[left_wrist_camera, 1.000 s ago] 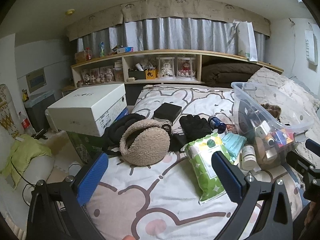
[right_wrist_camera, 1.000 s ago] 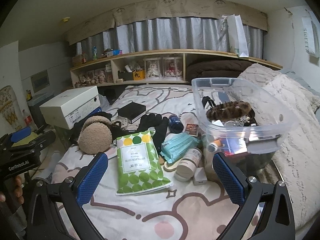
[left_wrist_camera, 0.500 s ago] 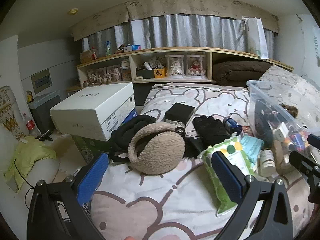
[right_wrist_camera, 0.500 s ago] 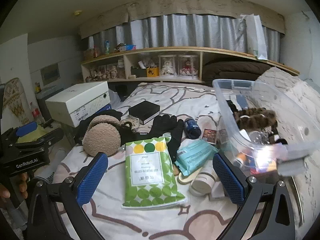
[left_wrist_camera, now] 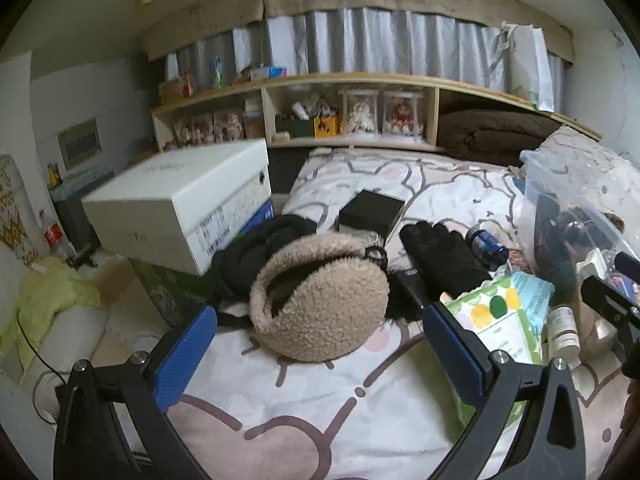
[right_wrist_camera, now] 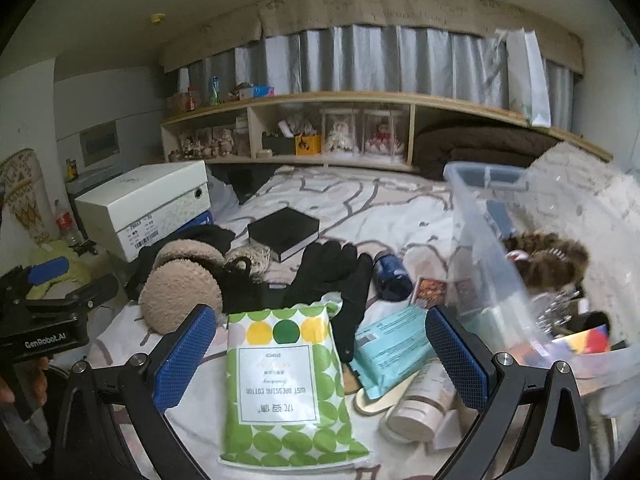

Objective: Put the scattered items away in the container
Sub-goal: 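Lower the left tool toward the green-dotted wipes pack while the right tool approaches it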

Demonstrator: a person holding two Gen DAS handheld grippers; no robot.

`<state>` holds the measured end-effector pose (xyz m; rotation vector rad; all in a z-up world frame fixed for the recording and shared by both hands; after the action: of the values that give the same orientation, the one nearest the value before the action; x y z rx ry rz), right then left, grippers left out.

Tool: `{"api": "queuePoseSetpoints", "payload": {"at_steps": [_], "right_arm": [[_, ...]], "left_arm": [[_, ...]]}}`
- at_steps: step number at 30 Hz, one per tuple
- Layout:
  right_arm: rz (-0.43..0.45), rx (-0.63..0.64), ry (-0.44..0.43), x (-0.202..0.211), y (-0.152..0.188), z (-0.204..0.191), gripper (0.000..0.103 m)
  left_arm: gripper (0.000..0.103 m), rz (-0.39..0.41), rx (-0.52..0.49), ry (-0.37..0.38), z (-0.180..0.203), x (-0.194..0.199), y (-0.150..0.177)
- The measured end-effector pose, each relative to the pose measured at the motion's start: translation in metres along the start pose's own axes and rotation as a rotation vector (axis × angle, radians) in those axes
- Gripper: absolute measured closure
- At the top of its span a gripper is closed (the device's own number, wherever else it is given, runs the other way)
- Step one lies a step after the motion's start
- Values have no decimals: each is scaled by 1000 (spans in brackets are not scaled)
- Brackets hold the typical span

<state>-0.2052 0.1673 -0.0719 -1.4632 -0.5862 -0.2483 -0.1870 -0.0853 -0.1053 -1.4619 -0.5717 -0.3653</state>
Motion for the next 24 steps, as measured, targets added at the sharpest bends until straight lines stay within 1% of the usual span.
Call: {"api": "queuePoseSetpoints", "payload": {"at_steps": [1,4,7,11,14,17,18,19,20,21,22,23,24], "right_arm": [[-15,-1,-3,-5,3,0,0],[-62,-3,-15,-18,17,0,0],[-143,0,-17,-32,34,3,0],[-230,-59,-75,-46,52,10,0],[-252,-98,-77,-53,59,16,0],[-261,-108,-89,-59,63,17,0],[-263,-108,-101,-60,64,16,4],[-267,-108,-116,-61,65,15,12],[-272,-109,-129,-62,66,14,18],[-278,-111,-138,-64,67,14,30],[-285,-115,-142,-65,68,14,40],[-293,-120,-144,-67,69,15,42],[-299,-126,-145,-69,70,16,42]], "left_arm": [[0,-23,11,15,0,-5,3],[0,-61,18,12,1,-15,11],[0,-100,37,19,1,-22,21],[0,-148,42,25,1,-29,36],[1,-159,-1,40,10,-32,44],[1,-158,-34,76,24,-32,48],[3,-158,-42,88,28,-32,49],[9,-162,-51,105,33,-31,51],[13,-170,-60,124,37,-32,52],[21,-183,-66,142,41,-33,54],[25,-201,-68,161,45,-35,57],[27,-219,-65,179,49,-36,60],[31,-236,-60,196,53,-37,64]]}}
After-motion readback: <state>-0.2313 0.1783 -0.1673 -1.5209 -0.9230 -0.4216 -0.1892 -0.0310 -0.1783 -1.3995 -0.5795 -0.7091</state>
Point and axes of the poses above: each gripper's, at about its wrist camera, not at the fingertips, and x roughly against the way its jaws point, z to its right, y to its underside, the point moved 4 cm from there along -x, roughly the way its jaws point, and after that the axes turned 2 degrees about x, right-handed, at the moved point
